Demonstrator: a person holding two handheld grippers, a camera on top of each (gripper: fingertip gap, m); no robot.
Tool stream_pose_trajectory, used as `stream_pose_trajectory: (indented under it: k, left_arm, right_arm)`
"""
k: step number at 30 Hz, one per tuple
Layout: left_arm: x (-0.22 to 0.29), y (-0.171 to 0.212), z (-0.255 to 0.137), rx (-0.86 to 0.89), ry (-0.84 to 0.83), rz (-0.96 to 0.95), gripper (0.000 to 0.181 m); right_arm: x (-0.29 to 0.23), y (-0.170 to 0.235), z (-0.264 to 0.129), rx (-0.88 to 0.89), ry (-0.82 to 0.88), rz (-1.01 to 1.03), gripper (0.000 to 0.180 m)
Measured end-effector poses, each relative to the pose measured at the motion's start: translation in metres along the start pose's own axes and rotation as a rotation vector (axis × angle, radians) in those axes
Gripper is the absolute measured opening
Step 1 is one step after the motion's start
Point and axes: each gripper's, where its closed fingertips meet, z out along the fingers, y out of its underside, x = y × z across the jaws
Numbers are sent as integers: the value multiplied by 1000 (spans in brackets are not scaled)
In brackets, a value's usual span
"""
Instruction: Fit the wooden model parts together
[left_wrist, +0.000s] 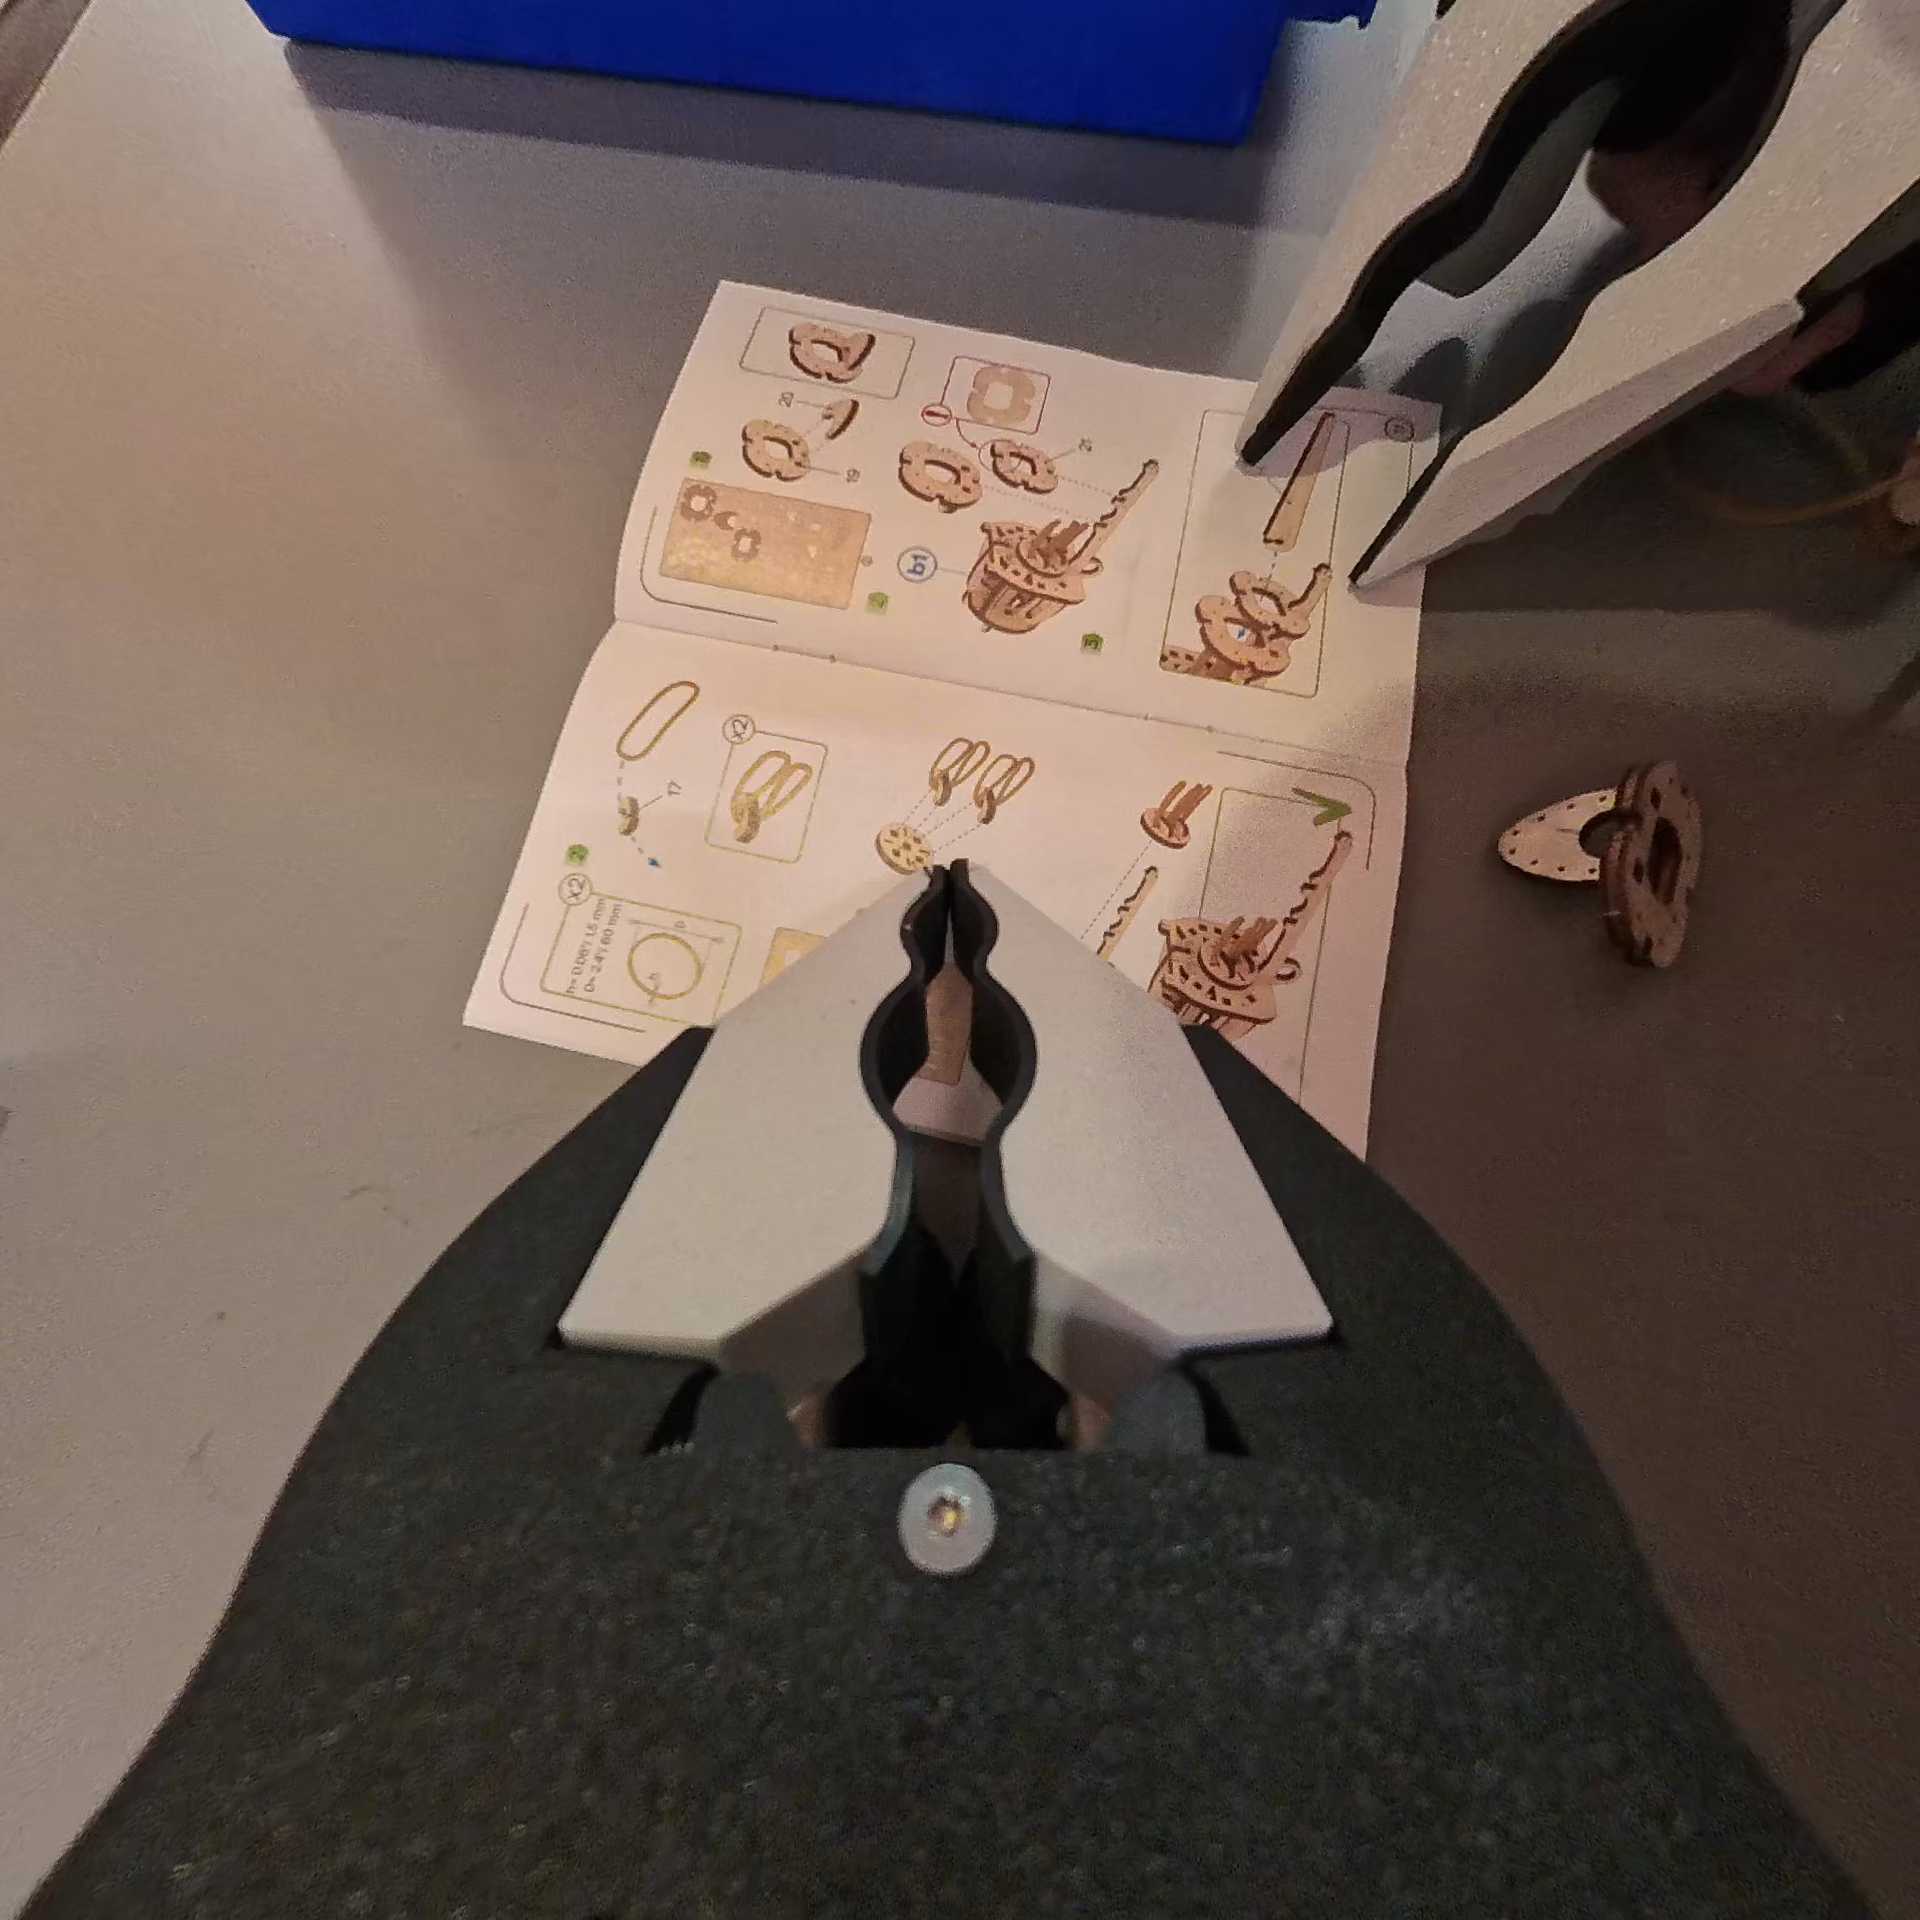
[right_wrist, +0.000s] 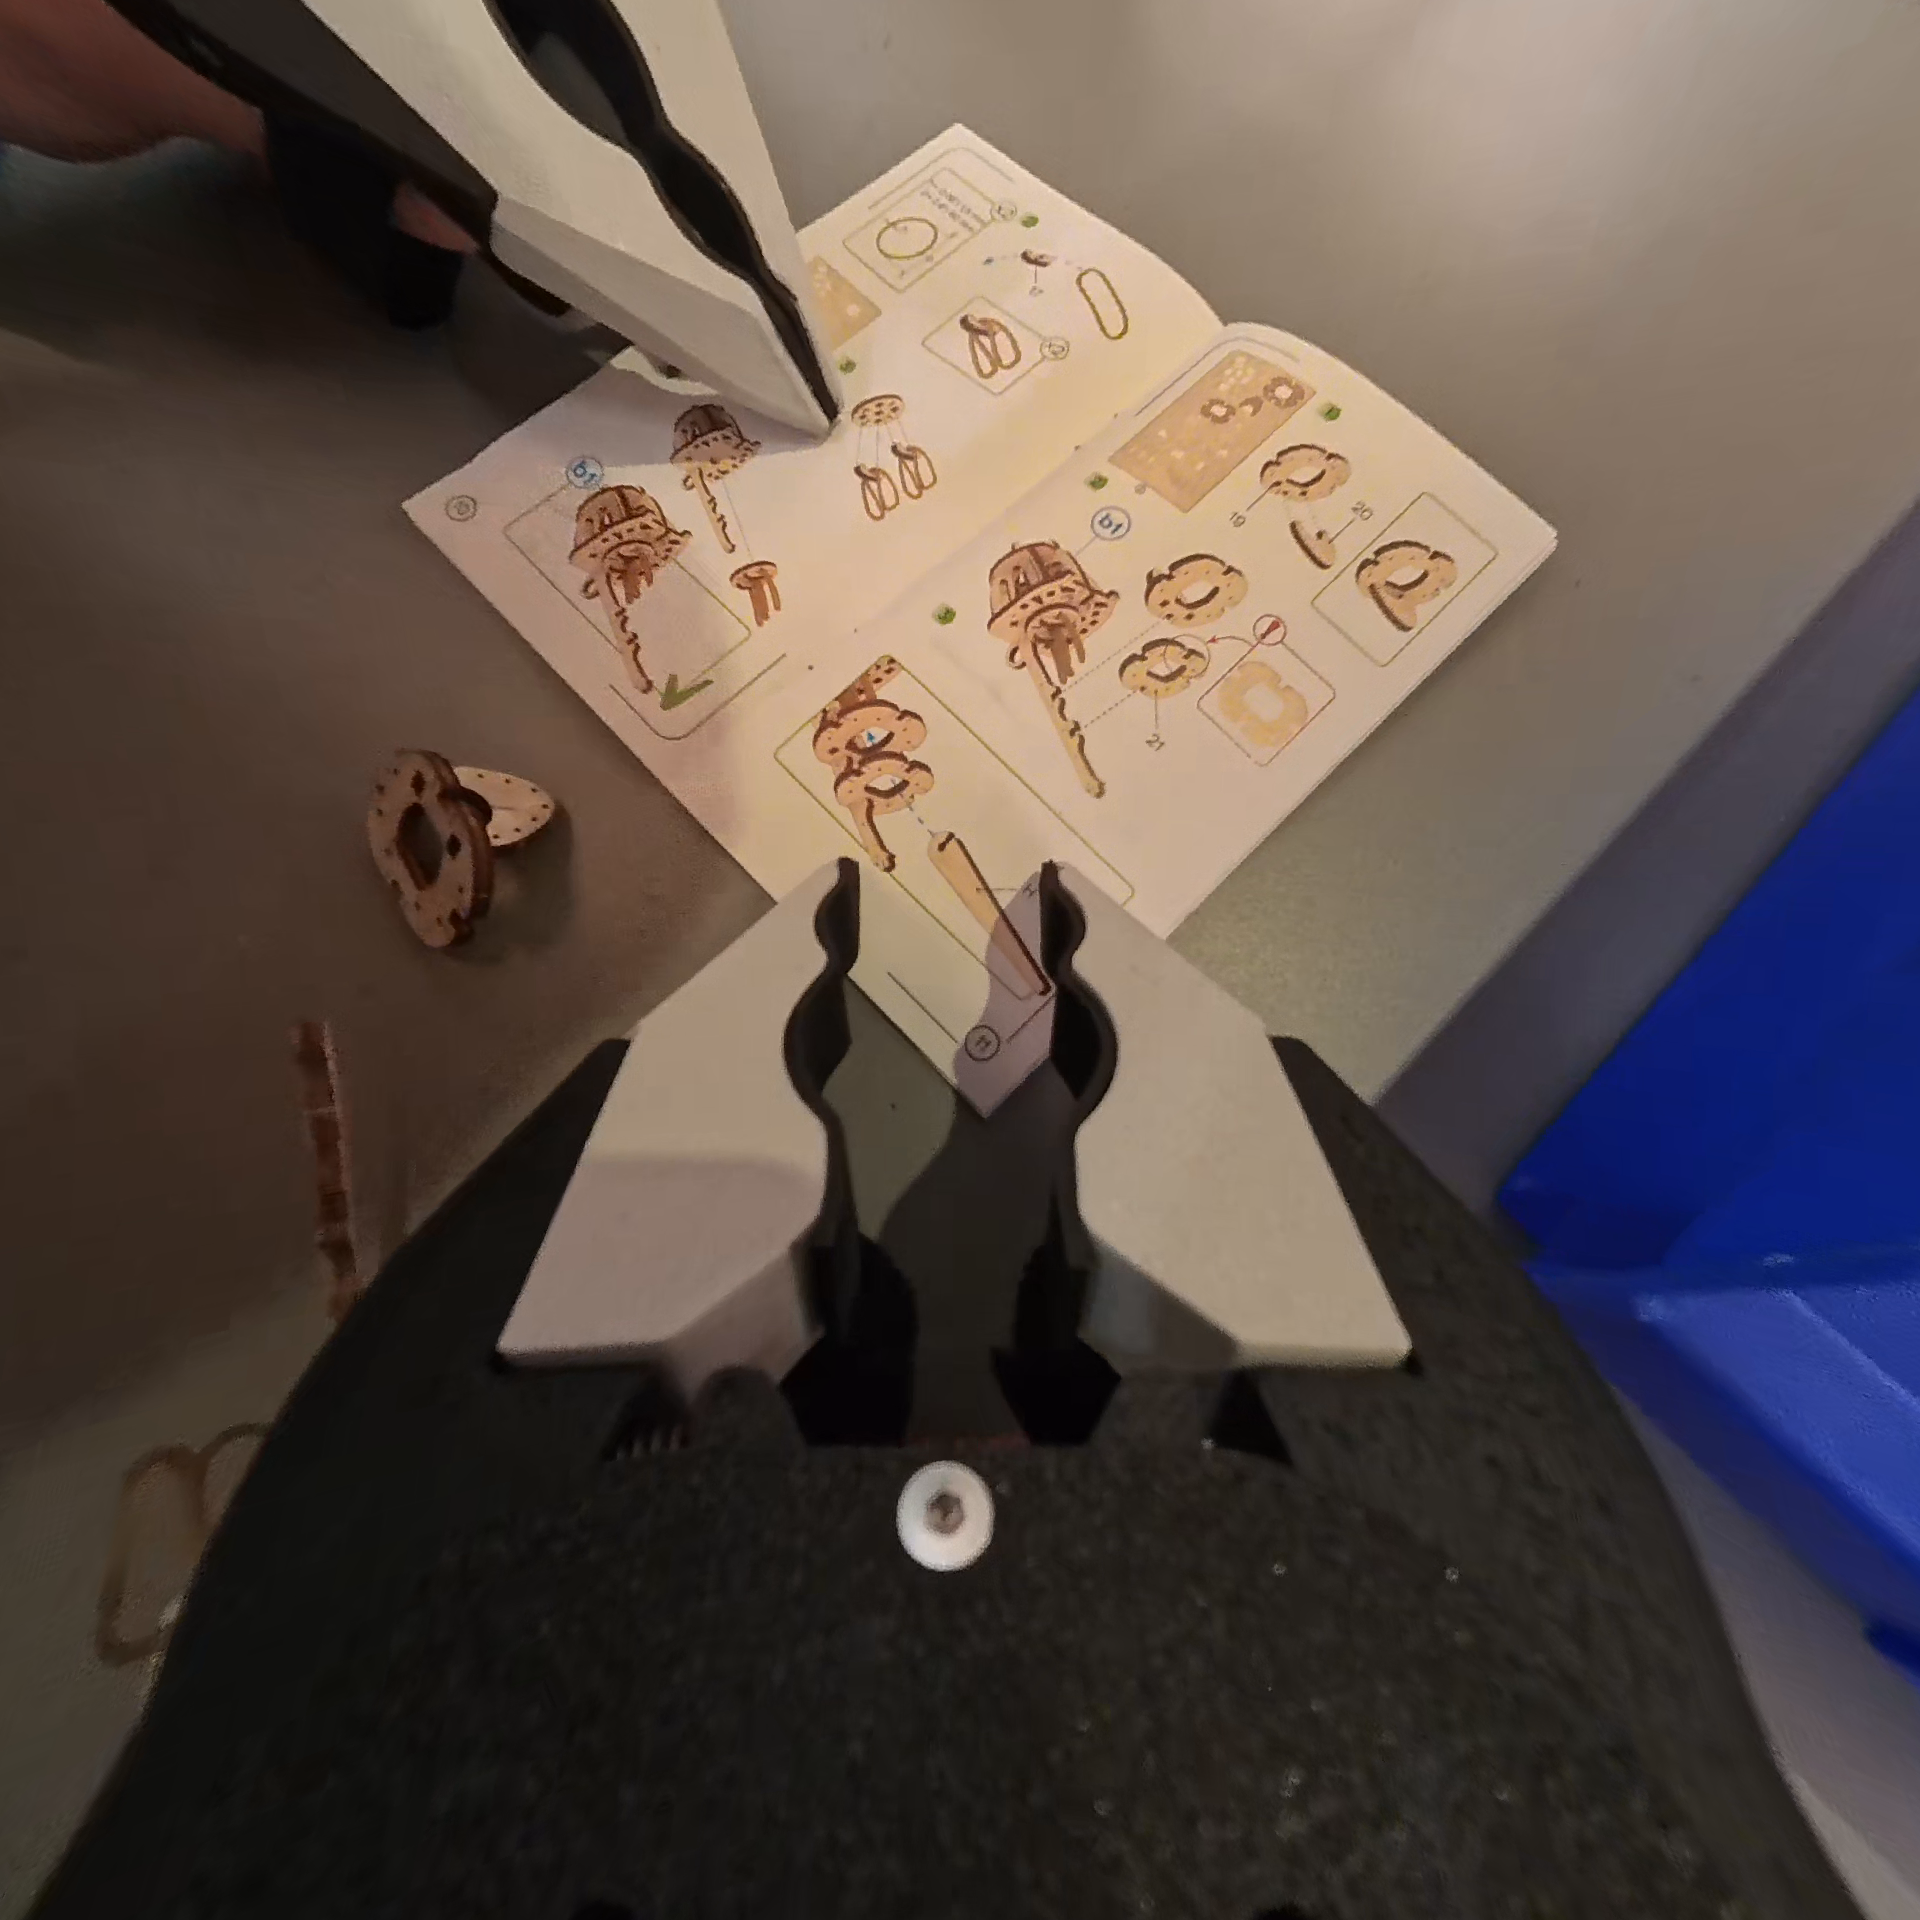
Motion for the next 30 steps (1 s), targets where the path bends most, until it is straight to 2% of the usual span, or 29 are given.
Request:
stream_pose_trajectory:
  k: [15, 23, 30]
  left_arm:
    - [0, 0, 0, 0, 2, -1, 0]
    - [0, 5, -6, 2, 85, -47, 0]
    - [0, 5, -6, 2, 79, -40, 0]
  right_arm:
    - [2, 0, 0, 10, -9, 8, 32]
    - [2, 0, 0, 10, -17, 14, 32]
    - [2, 0, 0, 11, -13, 12, 31]
